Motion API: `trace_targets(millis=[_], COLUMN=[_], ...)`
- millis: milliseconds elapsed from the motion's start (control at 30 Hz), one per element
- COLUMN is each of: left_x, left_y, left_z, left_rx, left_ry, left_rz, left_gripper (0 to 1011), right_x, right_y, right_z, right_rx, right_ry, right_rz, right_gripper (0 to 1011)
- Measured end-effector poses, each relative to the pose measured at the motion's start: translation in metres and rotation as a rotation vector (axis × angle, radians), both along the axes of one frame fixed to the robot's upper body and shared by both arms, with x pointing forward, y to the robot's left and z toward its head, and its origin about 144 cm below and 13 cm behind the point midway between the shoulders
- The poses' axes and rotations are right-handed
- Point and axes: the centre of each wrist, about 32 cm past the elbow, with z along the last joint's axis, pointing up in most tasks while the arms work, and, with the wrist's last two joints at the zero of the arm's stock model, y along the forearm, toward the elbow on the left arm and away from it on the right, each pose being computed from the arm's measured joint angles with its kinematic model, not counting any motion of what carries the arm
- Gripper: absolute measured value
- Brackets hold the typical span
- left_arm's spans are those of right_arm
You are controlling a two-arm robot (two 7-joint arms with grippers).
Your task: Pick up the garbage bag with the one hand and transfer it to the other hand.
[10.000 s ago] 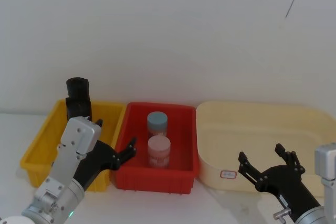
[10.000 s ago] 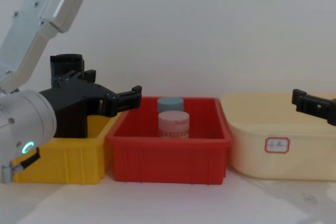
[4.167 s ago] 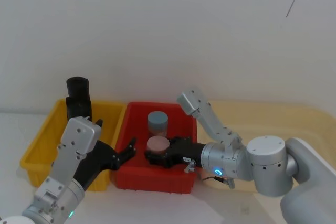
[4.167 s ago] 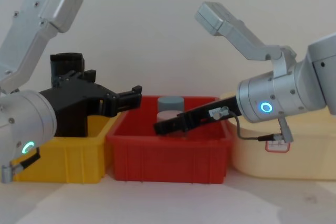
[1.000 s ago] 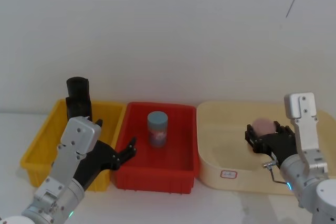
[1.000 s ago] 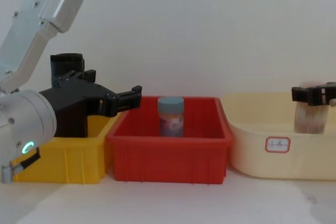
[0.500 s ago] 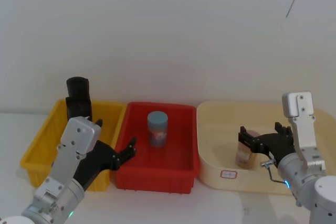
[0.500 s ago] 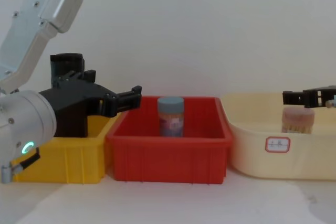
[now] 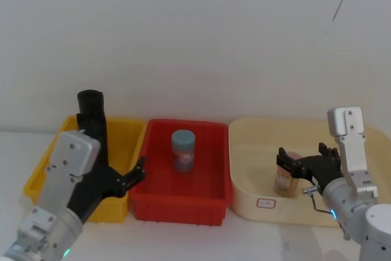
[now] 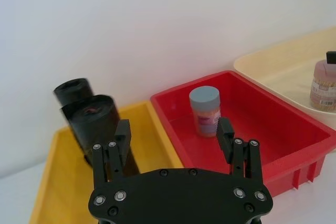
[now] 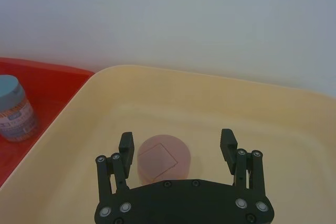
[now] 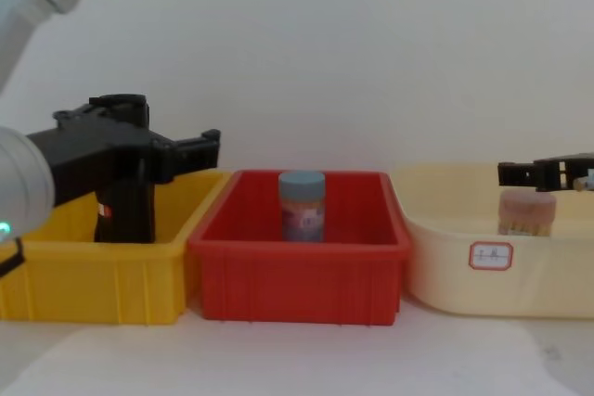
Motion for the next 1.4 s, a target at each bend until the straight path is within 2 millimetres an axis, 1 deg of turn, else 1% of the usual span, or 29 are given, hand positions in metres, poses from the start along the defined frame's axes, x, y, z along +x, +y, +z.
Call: trace_targets(millis=[167, 200, 300, 467, 600, 833, 967, 1033, 1067, 1267, 1400], left_x=[-0.016, -0.016, -0.025, -0.03, -0.031, -0.023, -0.015, -0.008, -0.008, 0.009, 0.017], left_y=[0.007, 0.007, 0.012, 0.02, 0.028, 0.038, 0.042, 0.044, 0.044, 0.044, 0.043], left_z=[0.009, 0.009, 0.013, 0.017, 0.019, 0.019, 0.019, 0.02, 0.02, 0.02, 0.02], left_rx=[-0.047, -0.047, -0.08, -0.108, -0.131, -0.156, -0.162, -0.164, -0.164, -0.162, -0.158], left_ry=[0.028, 0.028, 0.054, 0.088, 0.113, 0.157, 0.176, 0.189, 0.189, 0.21, 0.218], left_rz=[0.046, 0.046, 0.081, 0.118, 0.145, 0.178, 0.182, 0.179, 0.179, 0.162, 0.151], left_gripper=[1002, 1001, 1001, 1002, 1002, 1001, 1001, 1001, 1001, 1001, 1001], right_x=[0.0, 0.0, 0.0, 0.001, 0.001, 0.001, 0.001, 0.001, 0.001, 0.001, 0.001], right_y=[0.0, 0.0, 0.0, 0.0, 0.0, 0.0, 0.0, 0.0, 0.0, 0.0, 0.0], right_z=[0.0, 0.0, 0.0, 0.0, 0.0, 0.0, 0.0, 0.0, 0.0, 0.0, 0.0], right_rx=[0.001, 0.001, 0.002, 0.002, 0.002, 0.002, 0.002, 0.002, 0.002, 0.002, 0.002], right_ry=[0.001, 0.002, 0.002, 0.003, 0.003, 0.004, 0.004, 0.004, 0.004, 0.003, 0.003], right_rz=[0.001, 0.001, 0.001, 0.002, 0.002, 0.002, 0.002, 0.002, 0.002, 0.002, 0.002], right_gripper=[1004, 1004, 1004, 1004, 1004, 1004, 1004, 1004, 1004, 1004, 1004])
